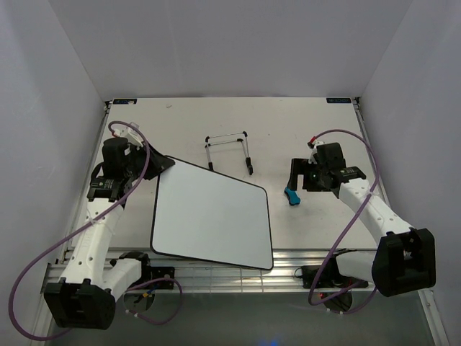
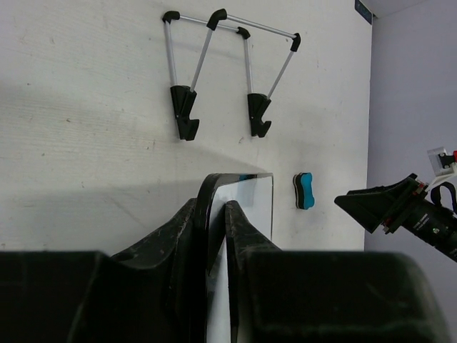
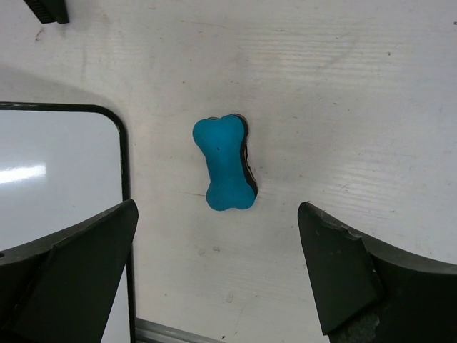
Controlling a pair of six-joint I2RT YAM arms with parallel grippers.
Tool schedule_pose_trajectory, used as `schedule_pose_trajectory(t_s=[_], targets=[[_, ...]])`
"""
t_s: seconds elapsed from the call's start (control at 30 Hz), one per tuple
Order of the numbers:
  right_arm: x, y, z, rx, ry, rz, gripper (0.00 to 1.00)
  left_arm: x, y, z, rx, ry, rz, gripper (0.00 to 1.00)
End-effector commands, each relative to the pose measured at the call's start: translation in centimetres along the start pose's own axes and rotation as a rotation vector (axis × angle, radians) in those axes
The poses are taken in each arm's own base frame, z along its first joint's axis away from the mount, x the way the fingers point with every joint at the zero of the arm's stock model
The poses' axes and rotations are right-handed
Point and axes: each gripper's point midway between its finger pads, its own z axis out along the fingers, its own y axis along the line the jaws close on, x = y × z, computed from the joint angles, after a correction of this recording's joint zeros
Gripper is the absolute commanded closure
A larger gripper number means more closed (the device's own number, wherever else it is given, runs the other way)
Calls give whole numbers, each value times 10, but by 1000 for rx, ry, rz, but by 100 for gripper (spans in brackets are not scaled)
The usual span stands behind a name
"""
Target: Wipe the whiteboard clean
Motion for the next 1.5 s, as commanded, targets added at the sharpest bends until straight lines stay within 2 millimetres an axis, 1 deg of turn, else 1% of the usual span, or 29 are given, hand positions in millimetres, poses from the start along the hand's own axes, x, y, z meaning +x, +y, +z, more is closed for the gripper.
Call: schedule_pose_trajectory(t_s=[0.0, 0.03, 0.1, 0.13, 0.17, 0.2, 0.23, 0.27, 0.3, 0.33, 0.43, 0.67, 0.7, 0.73, 0.83, 0.9, 0.97, 1.0, 1.13, 1.2, 1.23, 1.3, 1.47], targets=[[-4, 14, -6, -95, -15, -41, 2, -6, -12, 3, 55, 11, 34, 100], [-4, 24, -6, -147, -16, -48, 2, -5, -13, 5, 60, 27, 32, 100], [-4, 34, -8, -211, -22, -61, 4, -3, -17, 7, 85, 66, 10, 100], [0, 44, -10, -277, -10, -65, 4, -3, -17, 8, 97, 78, -4, 100], [-1, 51, -10, -316, -17, -72, 5, -3, -20, 9, 117, 89, -24, 100], [0, 57, -11, -354, -13, -75, 5, 1, -27, 8, 162, 127, -43, 100], [3, 67, -14, -422, 0, -76, 8, 0, -27, 10, 184, 146, -64, 100], [2, 73, -15, -460, -4, -83, 10, 1, -31, 10, 212, 168, -86, 100], [5, 81, -17, -516, 13, -84, 10, 5, -37, 10, 247, 204, -97, 100], [5, 84, -18, -537, 16, -86, 10, -2, -37, 9, 251, 194, -104, 100], [3, 88, -22, -563, 10, -92, 10, -12, -34, 9, 257, 189, -131, 100], [-4, 99, -35, -625, -9, -107, 10, -36, -46, 11, 349, 203, -189, 100], [-4, 103, -38, -652, -10, -112, 10, -39, -47, 10, 361, 206, -211, 100], [-3, 105, -40, -669, -7, -114, 10, -42, -52, 8, 393, 207, -203, 100], [1, 112, -43, -730, 19, -114, 10, -53, -57, 9, 415, 198, -207, 100], [5, 115, -43, -762, 38, -110, 10, -55, -63, 8, 454, 213, -223, 100], [6, 116, -42, -766, 45, -102, 10, -60, -74, 3, 511, 215, -233, 100], [6, 115, -43, -762, 44, -99, 10, -61, -76, 2, 525, 218, -239, 100], [1, 114, -47, -735, 16, -96, 10, -77, -89, -1, 559, 191, -234, 100], [-4, 111, -49, -704, -7, -88, 10, -82, -92, -1, 564, 185, -245, 100], [-6, 111, -50, -694, -14, -78, 10, -88, -94, 0, 567, 177, -243, 100], [-11, 108, -51, -665, -36, -71, 10, -93, -94, 4, 558, 171, -257, 100], [-13, 105, -54, -648, -49, -46, 10, -102, -94, 12, 561, 170, -276, 100]])
